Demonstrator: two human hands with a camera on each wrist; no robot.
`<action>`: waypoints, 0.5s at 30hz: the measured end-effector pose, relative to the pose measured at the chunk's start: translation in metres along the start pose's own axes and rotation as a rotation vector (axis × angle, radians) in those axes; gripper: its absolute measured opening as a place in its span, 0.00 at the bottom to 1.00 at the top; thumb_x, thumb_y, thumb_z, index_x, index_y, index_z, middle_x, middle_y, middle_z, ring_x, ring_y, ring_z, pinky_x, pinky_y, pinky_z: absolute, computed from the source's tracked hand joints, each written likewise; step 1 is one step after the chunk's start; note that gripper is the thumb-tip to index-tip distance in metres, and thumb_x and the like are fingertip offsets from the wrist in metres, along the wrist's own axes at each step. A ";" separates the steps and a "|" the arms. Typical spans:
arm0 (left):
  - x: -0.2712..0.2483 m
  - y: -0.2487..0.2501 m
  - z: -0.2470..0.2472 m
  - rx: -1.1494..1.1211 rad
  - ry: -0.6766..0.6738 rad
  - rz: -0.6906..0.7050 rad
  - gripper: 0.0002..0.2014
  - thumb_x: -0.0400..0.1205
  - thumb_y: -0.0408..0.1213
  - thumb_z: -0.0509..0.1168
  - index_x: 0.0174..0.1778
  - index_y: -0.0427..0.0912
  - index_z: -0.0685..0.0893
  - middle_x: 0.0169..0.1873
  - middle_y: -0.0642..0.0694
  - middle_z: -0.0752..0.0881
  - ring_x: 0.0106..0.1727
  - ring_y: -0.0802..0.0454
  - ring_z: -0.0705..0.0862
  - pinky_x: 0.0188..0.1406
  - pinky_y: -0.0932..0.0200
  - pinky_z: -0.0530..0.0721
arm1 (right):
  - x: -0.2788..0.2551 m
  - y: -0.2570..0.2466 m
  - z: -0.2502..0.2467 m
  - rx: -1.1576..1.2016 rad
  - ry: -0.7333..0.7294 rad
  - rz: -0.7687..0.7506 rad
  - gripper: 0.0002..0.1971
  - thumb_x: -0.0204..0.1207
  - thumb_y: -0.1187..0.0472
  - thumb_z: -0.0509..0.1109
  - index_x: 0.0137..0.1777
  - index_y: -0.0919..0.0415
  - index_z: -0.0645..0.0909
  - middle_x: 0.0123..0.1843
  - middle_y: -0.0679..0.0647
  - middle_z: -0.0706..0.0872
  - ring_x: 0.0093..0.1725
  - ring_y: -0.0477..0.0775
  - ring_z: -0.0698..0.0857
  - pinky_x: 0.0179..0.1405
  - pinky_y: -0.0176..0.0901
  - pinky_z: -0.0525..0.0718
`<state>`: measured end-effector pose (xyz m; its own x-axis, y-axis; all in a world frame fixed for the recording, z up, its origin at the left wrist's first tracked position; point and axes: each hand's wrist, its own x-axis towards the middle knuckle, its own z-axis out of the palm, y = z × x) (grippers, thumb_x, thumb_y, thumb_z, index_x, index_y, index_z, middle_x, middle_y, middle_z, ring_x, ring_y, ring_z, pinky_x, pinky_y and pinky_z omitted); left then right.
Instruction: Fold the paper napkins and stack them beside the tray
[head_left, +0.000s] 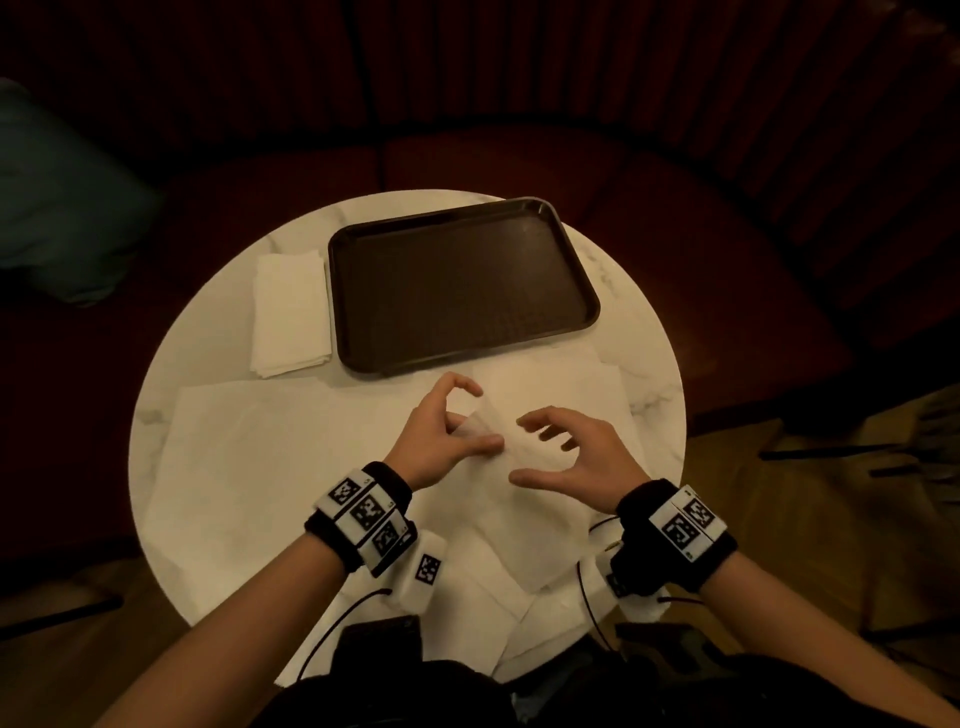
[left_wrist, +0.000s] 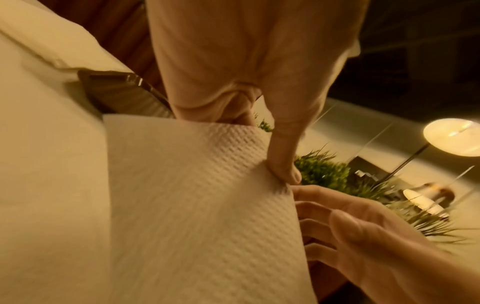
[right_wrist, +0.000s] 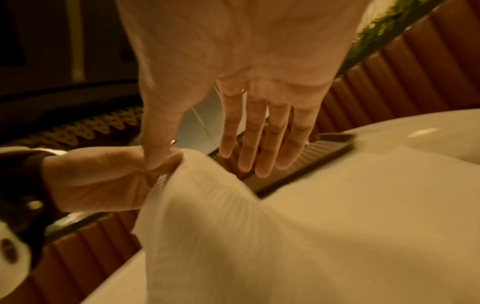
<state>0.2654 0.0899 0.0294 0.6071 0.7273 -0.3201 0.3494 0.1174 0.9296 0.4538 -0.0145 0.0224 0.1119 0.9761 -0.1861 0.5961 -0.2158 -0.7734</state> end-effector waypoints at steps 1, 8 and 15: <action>-0.007 0.009 -0.003 -0.042 -0.015 0.032 0.27 0.73 0.30 0.77 0.62 0.48 0.71 0.38 0.32 0.91 0.40 0.35 0.90 0.44 0.42 0.89 | -0.001 -0.007 0.000 0.007 -0.038 -0.015 0.29 0.60 0.37 0.81 0.61 0.40 0.80 0.57 0.36 0.85 0.56 0.37 0.82 0.52 0.32 0.80; -0.027 0.027 -0.042 0.048 0.046 0.238 0.15 0.74 0.28 0.75 0.56 0.40 0.86 0.36 0.41 0.90 0.37 0.47 0.88 0.42 0.61 0.86 | 0.008 -0.036 0.019 0.185 -0.003 -0.020 0.15 0.67 0.53 0.82 0.52 0.41 0.85 0.40 0.49 0.92 0.40 0.43 0.89 0.47 0.37 0.86; -0.039 0.011 -0.091 0.248 0.281 0.240 0.03 0.74 0.37 0.77 0.40 0.49 0.91 0.40 0.56 0.89 0.45 0.58 0.84 0.45 0.58 0.82 | 0.022 -0.056 0.031 0.243 -0.004 0.020 0.09 0.63 0.60 0.85 0.41 0.58 0.90 0.33 0.52 0.89 0.31 0.44 0.85 0.36 0.30 0.82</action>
<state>0.1804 0.1247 0.0690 0.4862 0.8738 -0.0061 0.4037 -0.2184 0.8884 0.3982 0.0179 0.0434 0.1185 0.9715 -0.2050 0.3852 -0.2353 -0.8923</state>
